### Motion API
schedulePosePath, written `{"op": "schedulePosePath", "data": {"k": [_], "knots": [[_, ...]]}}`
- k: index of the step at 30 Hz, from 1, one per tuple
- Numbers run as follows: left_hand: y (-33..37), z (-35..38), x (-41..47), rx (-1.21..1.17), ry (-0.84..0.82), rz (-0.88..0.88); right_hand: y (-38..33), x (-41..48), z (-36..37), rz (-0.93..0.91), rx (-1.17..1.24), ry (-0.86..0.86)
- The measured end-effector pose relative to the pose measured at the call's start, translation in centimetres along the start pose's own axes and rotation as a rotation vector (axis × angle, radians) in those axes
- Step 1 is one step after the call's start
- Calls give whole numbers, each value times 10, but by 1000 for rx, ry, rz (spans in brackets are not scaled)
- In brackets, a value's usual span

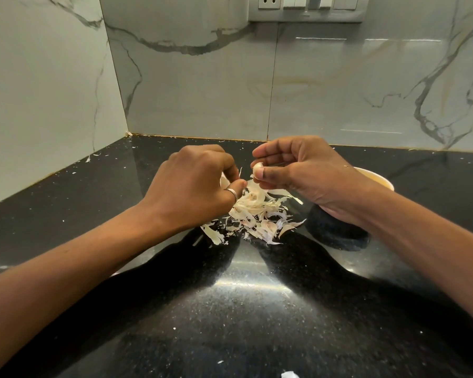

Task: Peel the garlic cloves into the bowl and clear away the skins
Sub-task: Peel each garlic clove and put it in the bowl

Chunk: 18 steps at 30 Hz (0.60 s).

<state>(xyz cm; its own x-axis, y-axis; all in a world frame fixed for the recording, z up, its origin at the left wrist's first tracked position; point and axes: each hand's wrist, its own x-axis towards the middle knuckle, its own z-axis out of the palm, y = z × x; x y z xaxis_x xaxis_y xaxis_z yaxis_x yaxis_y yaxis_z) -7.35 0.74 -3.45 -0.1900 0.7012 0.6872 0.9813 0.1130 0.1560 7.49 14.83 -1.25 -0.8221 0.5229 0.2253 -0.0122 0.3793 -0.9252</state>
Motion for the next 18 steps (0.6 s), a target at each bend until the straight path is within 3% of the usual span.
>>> {"op": "schedulePosePath", "data": {"k": [10,18], "knots": [[3,-1,0,-84,25,6,0,-1,-1,65,175,-52],[5,1,1,-115,92,-3,-2,-3,2,71,129,-101]]}}
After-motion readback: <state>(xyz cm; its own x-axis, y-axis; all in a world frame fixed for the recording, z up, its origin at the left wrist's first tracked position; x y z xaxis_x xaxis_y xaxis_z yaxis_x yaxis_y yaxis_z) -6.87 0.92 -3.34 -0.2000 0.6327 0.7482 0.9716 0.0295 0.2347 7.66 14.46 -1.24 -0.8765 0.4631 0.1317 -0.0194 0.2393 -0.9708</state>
